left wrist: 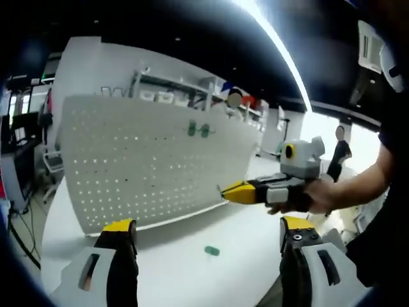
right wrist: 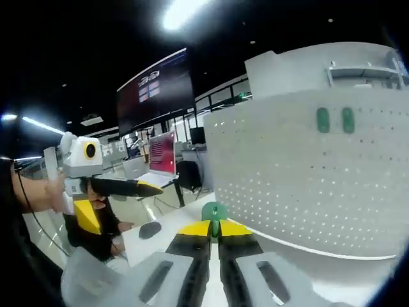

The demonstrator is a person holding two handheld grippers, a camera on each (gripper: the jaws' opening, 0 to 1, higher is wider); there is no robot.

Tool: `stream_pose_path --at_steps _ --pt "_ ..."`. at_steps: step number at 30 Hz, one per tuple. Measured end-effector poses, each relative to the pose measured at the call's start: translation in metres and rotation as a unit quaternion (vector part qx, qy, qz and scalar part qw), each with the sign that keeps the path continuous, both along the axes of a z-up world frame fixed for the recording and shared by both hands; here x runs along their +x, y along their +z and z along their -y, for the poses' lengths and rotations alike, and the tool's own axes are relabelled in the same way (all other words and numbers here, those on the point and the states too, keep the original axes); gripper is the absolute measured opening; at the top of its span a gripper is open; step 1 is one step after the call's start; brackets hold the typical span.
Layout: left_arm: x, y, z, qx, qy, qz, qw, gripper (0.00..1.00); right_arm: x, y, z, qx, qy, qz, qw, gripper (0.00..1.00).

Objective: Insert the hook assembly into the mounting plate slot until the hook locks in place.

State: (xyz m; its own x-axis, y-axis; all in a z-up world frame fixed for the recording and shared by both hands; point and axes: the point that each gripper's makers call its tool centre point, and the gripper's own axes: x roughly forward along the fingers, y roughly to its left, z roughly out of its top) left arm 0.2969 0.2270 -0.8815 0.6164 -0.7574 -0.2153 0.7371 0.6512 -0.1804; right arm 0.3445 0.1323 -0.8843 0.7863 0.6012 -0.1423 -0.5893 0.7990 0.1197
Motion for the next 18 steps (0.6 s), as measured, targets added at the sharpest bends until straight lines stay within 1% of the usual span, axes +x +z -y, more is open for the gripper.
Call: stream_pose_path --at_steps 4,5,7,9,10,11,13,18 --pt "0.002 0.000 -0.001 -0.007 0.008 -0.003 0.9999 0.96 0.013 0.016 0.013 -0.007 -0.044 0.033 0.9985 0.00" --pt "0.002 -0.001 -0.002 -0.006 0.009 -0.003 0.9999 0.97 0.014 0.017 0.014 -0.006 -0.046 0.033 0.9984 0.00" --pt "0.003 -0.002 -0.004 -0.005 0.018 -0.002 0.9998 0.97 0.021 0.021 0.023 0.002 -0.068 0.038 0.9969 0.00" --pt "0.003 -0.002 -0.007 -0.009 0.024 -0.003 0.9997 0.99 0.029 0.029 0.038 0.008 -0.100 0.053 0.9935 0.00" --pt "0.003 -0.002 -0.009 -0.014 0.029 -0.005 0.9995 1.00 0.032 0.031 0.044 0.002 -0.109 0.059 0.9923 0.00" --pt "0.002 -0.003 -0.010 -0.013 0.031 -0.006 0.9994 1.00 0.036 0.036 0.051 0.002 -0.123 0.070 0.9899 0.00" --pt "0.002 -0.006 -0.014 -0.011 0.037 -0.007 0.9992 1.00 0.044 0.042 0.064 -0.001 -0.144 0.081 0.9863 0.00" --pt "0.001 -0.011 -0.016 -0.008 0.041 -0.013 0.9990 1.00 0.061 0.052 0.086 -0.003 -0.178 0.099 0.9790 0.00"
